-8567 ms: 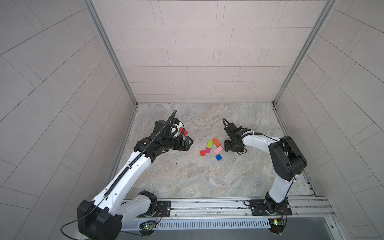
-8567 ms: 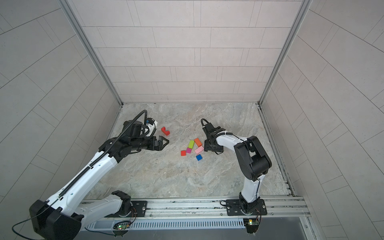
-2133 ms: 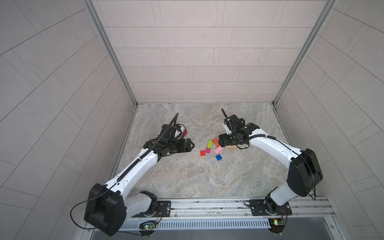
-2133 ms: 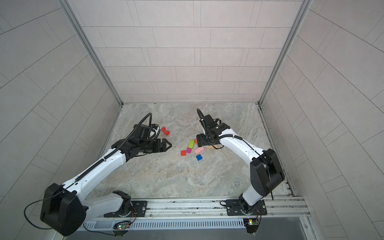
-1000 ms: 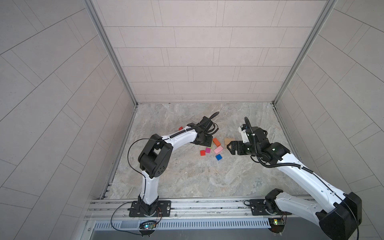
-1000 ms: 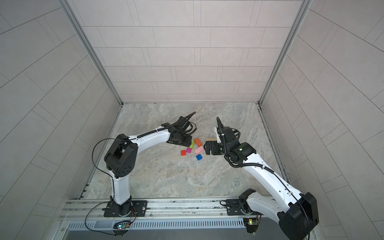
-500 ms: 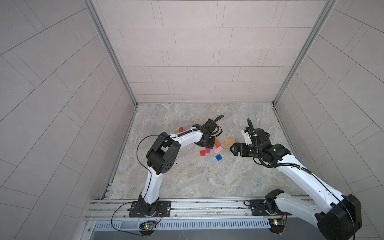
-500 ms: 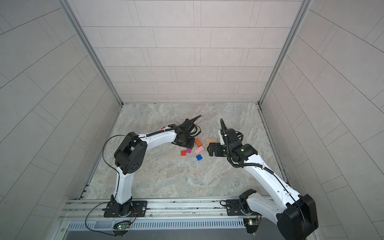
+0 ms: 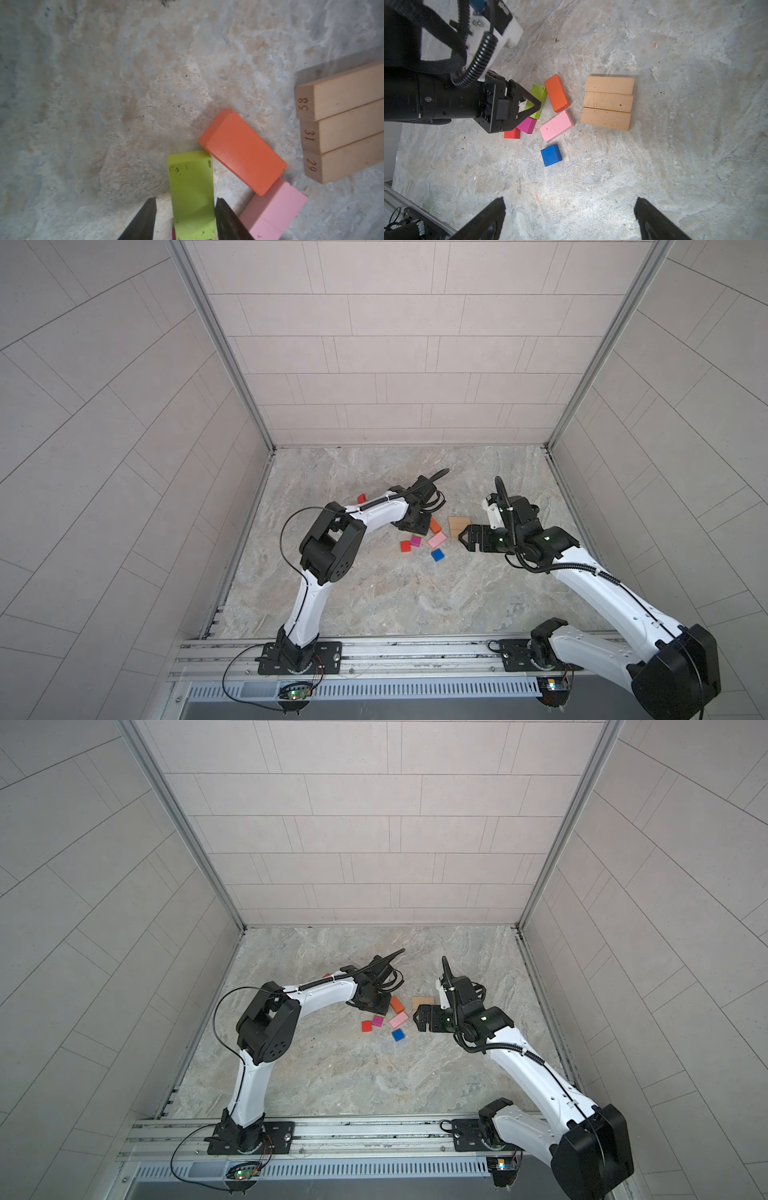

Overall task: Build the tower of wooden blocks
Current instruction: 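Lower the left gripper over the lime green block and close on it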

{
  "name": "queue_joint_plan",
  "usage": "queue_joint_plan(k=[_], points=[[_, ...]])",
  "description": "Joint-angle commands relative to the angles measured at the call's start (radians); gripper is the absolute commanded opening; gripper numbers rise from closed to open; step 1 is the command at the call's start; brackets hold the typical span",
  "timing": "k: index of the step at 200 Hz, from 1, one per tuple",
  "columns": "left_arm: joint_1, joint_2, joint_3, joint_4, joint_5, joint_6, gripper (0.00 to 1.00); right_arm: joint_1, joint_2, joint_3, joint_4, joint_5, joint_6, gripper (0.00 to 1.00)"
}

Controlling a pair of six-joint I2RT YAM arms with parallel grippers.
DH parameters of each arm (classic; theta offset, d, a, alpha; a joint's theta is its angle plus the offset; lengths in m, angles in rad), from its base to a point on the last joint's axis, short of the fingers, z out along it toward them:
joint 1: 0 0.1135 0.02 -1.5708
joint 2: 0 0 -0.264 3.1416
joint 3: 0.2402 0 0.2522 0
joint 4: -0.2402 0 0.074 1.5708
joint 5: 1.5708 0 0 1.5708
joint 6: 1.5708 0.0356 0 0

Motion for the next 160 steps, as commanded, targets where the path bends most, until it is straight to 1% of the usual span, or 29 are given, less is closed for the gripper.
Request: queue_joint_plan(k=[1,27,36,41,50,86,122,160], points=[[-0.006,0.012,0.026,-0.026,-0.023,0.006,0.51,-0.009,0.004,-0.011,0.007,-0.008,-0.01,0.98],[-0.006,0.019,0.027,-0.025,-0.017,0.002,0.49,-0.013,0.007,-0.005,0.005,-0.015,-0.013,0.98],[-0.006,0.017,0.025,-0.024,-0.018,0.0,0.47,-0.015,0.007,-0.005,0.004,-0.016,-0.014,0.98],[-0.006,0.016,0.025,-0.023,-0.017,0.0,0.43,-0.015,0.007,-0.006,0.003,-0.018,-0.016,0.98],[-0.006,0.017,0.025,-0.022,-0.015,-0.002,0.42,-0.016,0.006,-0.005,0.004,-0.016,-0.016,0.98],[-0.007,0.023,0.027,-0.022,-0.01,-0.003,0.41,-0.022,0.004,-0.012,0.005,-0.019,-0.015,0.98],[-0.006,0.03,0.028,-0.025,-0.011,-0.01,0.44,-0.031,-0.002,-0.013,0.002,-0.019,-0.016,0.98],[-0.007,0.039,0.033,-0.027,-0.004,-0.015,0.43,-0.041,-0.002,-0.013,0.0,-0.028,-0.021,0.98]])
